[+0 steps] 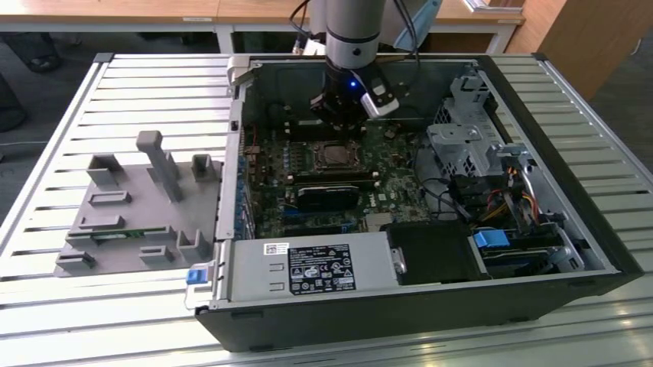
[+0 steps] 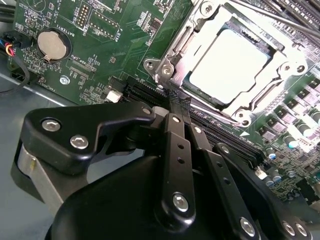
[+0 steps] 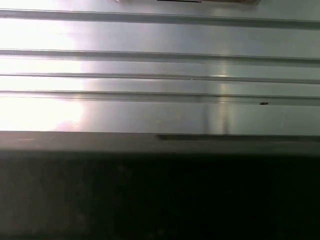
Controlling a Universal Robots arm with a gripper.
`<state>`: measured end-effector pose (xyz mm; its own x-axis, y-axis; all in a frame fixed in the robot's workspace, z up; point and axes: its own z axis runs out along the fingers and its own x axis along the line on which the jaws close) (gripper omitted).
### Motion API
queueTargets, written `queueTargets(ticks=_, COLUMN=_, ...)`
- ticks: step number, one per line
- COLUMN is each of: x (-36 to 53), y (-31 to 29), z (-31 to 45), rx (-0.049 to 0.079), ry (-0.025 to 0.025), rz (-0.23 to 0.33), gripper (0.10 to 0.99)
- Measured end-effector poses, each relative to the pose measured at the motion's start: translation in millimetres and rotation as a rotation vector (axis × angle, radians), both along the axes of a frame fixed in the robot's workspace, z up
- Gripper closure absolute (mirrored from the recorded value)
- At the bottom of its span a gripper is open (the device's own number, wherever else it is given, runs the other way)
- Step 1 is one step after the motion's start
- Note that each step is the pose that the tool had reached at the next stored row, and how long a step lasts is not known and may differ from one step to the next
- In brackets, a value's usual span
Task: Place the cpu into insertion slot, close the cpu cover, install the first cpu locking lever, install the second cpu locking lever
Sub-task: 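Install the first cpu locking lever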
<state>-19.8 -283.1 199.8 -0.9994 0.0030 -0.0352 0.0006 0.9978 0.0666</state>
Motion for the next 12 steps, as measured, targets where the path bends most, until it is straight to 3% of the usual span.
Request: queueTargets(ticks=12, x=0.0, y=0.0, z=0.9, rx=-0.001, ry=-0.0002, rz=0.000, gripper=0.980)
